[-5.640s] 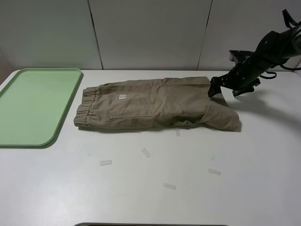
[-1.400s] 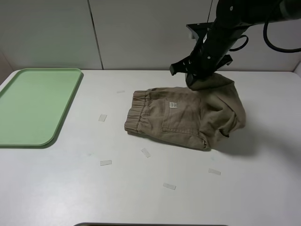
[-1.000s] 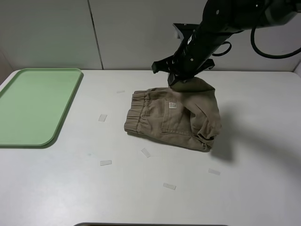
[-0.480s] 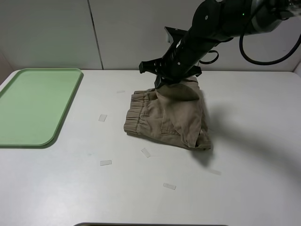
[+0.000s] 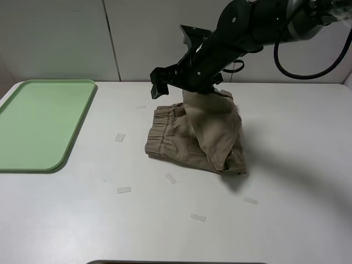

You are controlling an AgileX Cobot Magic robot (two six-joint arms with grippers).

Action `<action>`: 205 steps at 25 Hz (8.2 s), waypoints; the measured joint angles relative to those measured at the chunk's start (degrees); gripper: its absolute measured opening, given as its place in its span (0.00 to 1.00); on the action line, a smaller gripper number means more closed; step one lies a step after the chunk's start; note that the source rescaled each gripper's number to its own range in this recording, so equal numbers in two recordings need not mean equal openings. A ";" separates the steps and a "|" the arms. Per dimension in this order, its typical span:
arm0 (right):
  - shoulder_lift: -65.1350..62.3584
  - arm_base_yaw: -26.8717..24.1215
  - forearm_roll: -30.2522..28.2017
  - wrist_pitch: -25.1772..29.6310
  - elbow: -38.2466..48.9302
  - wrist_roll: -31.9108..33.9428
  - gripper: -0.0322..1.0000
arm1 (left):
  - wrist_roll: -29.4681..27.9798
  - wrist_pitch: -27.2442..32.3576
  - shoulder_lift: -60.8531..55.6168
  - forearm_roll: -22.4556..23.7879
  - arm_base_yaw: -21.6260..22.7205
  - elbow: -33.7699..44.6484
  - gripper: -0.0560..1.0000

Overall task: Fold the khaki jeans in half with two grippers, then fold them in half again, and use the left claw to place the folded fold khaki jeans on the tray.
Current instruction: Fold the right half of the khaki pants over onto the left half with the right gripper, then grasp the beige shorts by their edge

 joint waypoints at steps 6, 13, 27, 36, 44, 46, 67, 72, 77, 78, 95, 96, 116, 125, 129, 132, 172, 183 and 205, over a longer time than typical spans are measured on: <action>0.00 2.17 2.71 -4.55 0.00 -2.11 1.00 | 0.00 0.00 0.00 0.02 0.00 0.00 0.90; 0.00 4.02 4.16 -6.55 0.00 -5.21 0.83 | 0.00 0.00 0.00 0.56 0.00 0.00 0.90; 0.00 4.02 1.41 -6.42 0.00 -5.98 0.80 | 0.00 0.00 0.00 4.32 0.00 0.00 0.90; -0.24 -1.00 -16.76 -5.98 -0.06 -3.44 0.96 | 0.00 0.00 0.00 4.32 0.00 0.00 0.90; -6.33 -9.95 -31.59 -3.54 5.18 5.69 1.00 | 0.00 0.00 0.00 4.32 0.00 0.00 0.90; -9.35 -12.34 -32.29 -3.54 8.13 5.86 1.00 | 0.00 0.00 0.00 4.32 0.00 0.00 0.90; -53.77 -36.82 -19.75 1.01 36.44 -3.88 1.00 | 0.00 0.00 0.00 4.32 0.00 0.00 0.90; -62.72 -36.82 -16.45 2.51 39.74 -4.85 1.00 | 0.00 0.00 0.00 4.32 0.00 0.00 0.90; -72.30 -36.82 -16.23 5.27 45.89 -4.89 1.00 | 0.00 0.00 0.00 4.32 0.00 0.00 0.90; -74.29 -36.82 -16.23 6.29 46.81 -4.89 1.00 | 0.00 0.00 0.00 4.32 0.00 0.00 0.90; -99.26 -36.82 -13.66 16.87 54.07 -2.61 1.00 | 0.00 0.00 0.00 4.32 0.00 0.00 0.90; -100.06 -36.82 -13.66 17.00 54.07 -2.06 1.00 | 0.00 0.00 0.00 4.32 0.00 0.00 0.90; -101.89 -31.77 -16.53 27.54 50.59 3.57 1.00 | 0.00 0.00 0.00 4.42 0.00 0.00 0.90; -105.13 -30.81 -23.04 33.95 51.55 7.43 1.00 | 0.00 0.00 0.00 4.42 0.00 0.00 0.90; -108.76 -30.81 -24.91 33.95 51.55 9.44 1.00 | 0.00 0.00 0.00 4.42 0.00 0.00 0.90; -111.38 -30.81 -24.91 33.97 51.55 9.86 1.00 | 0.00 0.00 0.00 4.42 0.00 0.00 0.90; -113.48 -30.81 -25.75 33.97 51.55 10.59 1.00 | 0.00 0.00 0.00 4.42 0.00 0.00 0.90; -113.48 -30.81 -25.75 33.97 51.55 10.59 1.00 | -1.31 -0.30 1.04 3.71 0.00 -0.19 0.89; -113.48 -30.81 -25.75 33.97 51.55 10.59 1.00 | 35.11 -37.84 72.84 -52.17 0.00 -9.22 0.88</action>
